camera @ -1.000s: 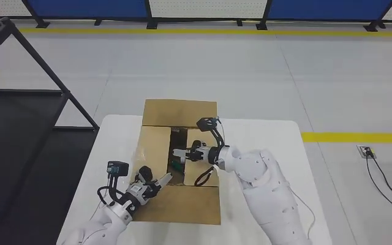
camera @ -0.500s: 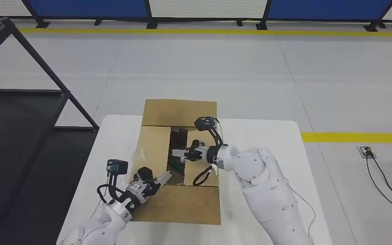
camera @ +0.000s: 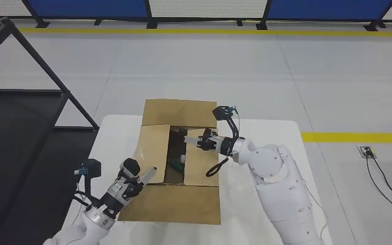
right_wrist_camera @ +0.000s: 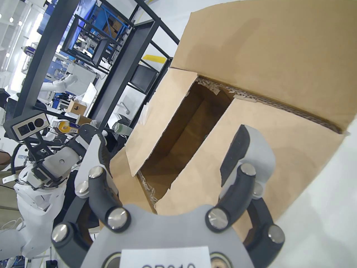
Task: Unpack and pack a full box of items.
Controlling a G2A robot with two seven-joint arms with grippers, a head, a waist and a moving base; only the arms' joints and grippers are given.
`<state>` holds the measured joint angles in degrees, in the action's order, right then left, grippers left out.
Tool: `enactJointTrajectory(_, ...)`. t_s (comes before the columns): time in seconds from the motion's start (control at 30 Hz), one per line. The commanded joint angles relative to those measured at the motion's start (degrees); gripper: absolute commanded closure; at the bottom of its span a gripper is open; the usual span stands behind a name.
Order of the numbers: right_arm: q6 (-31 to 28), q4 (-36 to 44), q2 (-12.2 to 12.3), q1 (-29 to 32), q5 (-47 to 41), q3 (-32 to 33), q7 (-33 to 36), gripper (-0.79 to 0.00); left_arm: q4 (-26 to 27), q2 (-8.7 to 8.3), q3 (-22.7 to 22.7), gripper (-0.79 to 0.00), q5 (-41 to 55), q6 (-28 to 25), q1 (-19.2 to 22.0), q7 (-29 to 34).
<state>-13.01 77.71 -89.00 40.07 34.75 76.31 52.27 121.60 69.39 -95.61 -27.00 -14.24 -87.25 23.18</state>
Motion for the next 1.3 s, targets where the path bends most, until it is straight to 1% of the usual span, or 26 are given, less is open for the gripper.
enactJointTrajectory(0.0, 0.46, 0.11, 0.07, 0.12, 0.25, 0.18, -0.04, -0.785, 0.75, -0.14, -3.13, -0.785, 2.61, -1.23, -1.66, -0.52)
enactJointTrajectory(0.1, 0.46, 0.11, 0.07, 0.12, 0.25, 0.18, -0.04, -0.785, 1.86, -0.37, -8.04, -0.785, 4.72, -3.79, -5.00, -1.10)
enactJointTrajectory(0.13, 0.46, 0.11, 0.07, 0.12, 0.25, 0.18, -0.04, -0.785, 1.96, -0.39, -8.54, -0.785, 4.98, -4.14, -5.45, -1.07)
enactJointTrajectory(0.4, 0.46, 0.11, 0.07, 0.12, 0.25, 0.18, -0.04, -0.785, 1.96, -0.39, -8.54, -0.785, 4.98, -4.14, -5.45, -1.07)
enactJointTrajectory(0.5, 0.01, -1.66, 0.07, 0.02, -1.56, 0.55, -4.13, -0.785, 1.88, -0.38, -8.06, -0.785, 5.69, -4.15, -5.35, -1.04)
enactJointTrajectory(0.57, -0.80, -5.03, 0.15, -1.39, -2.71, 1.43, -7.56, -0.785, 0.91, -0.40, -7.50, -0.785, 9.20, -3.79, -4.55, -0.29)
enactJointTrajectory(0.63, -2.11, -9.53, 0.38, -3.62, -2.11, 2.44, -11.14, -0.785, -0.07, -0.54, -7.98, -0.785, 10.46, -3.41, -3.78, 0.87)
enactJointTrajectory(0.67, -3.63, -12.07, 0.38, -4.72, -3.63, 2.84, -12.55, -0.785, -0.64, -0.61, -8.24, -0.785, 10.89, -3.40, -3.65, 1.38)
enactJointTrajectory(0.77, -7.25, -21.40, 0.59, -8.97, -6.75, 4.33, -15.47, -0.785, -2.45, -0.85, -9.53, -0.785, 13.67, -4.13, -3.55, 3.34)
enactJointTrajectory(0.83, -9.59, -27.57, 0.67, -12.01, -7.00, 4.37, -17.26, -0.785, -3.72, -1.05, -10.78, -0.785, 15.00, -5.16, -3.83, 4.79)
enactJointTrajectory(0.93, -12.11, -36.59, 0.47, -16.37, -7.53, 3.56, -19.57, -0.785, -6.00, -1.42, -12.64, -0.785, 18.69, -7.01, -4.37, 8.29)
enactJointTrajectory(1.07, -14.96, -46.80, -0.15, -21.29, -8.11, 1.83, -21.57, -0.785, -9.29, -2.07, -14.88, -0.785, 24.46, -8.64, -4.89, 15.32)
enactJointTrajectory(1.13, -16.17, -50.52, -0.55, -23.09, -8.38, 1.03, -22.85, -0.785, -11.14, -2.41, -16.25, -0.785, 25.84, -9.31, -4.91, 17.85)
enactJointTrajectory(1.27, -19.03, -55.94, -1.05, -25.84, -9.98, 0.31, -22.52, -0.785, -13.25, -3.08, -17.36, -0.785, 28.21, -11.68, -5.55, 24.11)
